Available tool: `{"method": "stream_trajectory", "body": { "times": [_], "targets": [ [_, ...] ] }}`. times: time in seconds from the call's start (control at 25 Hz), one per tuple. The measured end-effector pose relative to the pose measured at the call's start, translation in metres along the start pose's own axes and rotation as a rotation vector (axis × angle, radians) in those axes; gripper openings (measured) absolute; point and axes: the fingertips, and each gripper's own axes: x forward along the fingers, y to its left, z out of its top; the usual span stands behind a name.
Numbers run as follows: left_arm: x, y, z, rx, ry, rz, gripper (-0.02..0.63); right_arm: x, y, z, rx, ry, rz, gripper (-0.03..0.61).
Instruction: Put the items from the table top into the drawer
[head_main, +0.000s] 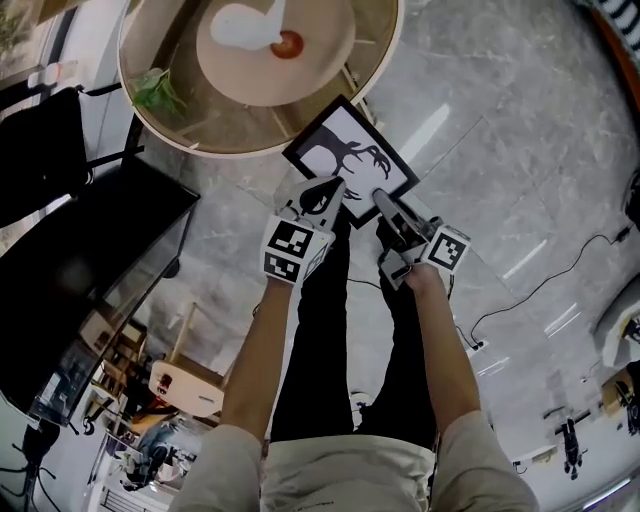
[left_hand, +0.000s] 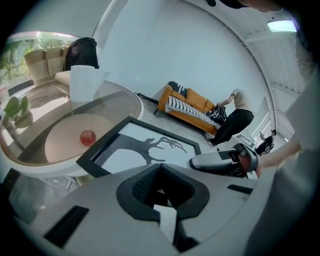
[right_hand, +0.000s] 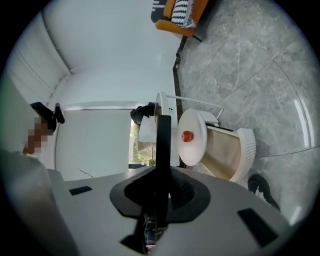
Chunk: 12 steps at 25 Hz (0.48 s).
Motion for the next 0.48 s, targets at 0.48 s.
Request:
{"method": "stream_trajectory", "body": {
  "times": [0.48],
  "targets": [
    [0.003, 0.013, -0.025, -0.037, -0.021, 0.026, 0.021, -0.034, -0.051, -0.015, 0.02, 0.065, -0.078, 0.072]
  ]
}}
